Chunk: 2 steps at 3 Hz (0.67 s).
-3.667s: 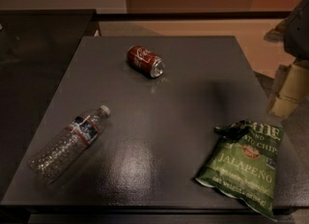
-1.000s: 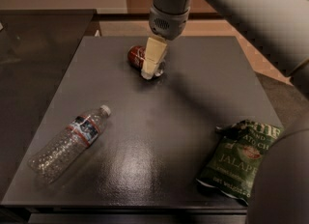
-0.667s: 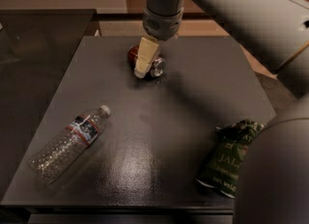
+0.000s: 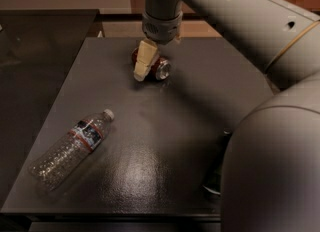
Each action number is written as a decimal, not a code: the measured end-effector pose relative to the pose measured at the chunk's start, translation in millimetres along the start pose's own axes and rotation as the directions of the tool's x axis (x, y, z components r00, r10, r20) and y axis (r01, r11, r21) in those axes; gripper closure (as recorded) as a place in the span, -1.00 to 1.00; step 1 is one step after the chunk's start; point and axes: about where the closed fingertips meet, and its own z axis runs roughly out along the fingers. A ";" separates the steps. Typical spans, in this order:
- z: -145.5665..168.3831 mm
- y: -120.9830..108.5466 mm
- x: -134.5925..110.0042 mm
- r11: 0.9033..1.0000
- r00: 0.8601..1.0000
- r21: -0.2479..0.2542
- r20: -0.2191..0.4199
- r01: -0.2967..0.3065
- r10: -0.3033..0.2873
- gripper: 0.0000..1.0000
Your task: Place coke can upright
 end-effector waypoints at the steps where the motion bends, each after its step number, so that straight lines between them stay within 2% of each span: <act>1: -0.4 -3.9 -7.0 1.000 1.000 0.006 -0.003 -0.008 0.008 -1.00; 2: 0.3 -5.9 -18.6 1.000 1.000 0.008 -0.009 -0.015 0.015 -1.00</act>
Offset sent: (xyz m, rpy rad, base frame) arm 0.0167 0.0157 0.0086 -0.0365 0.0305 -0.0294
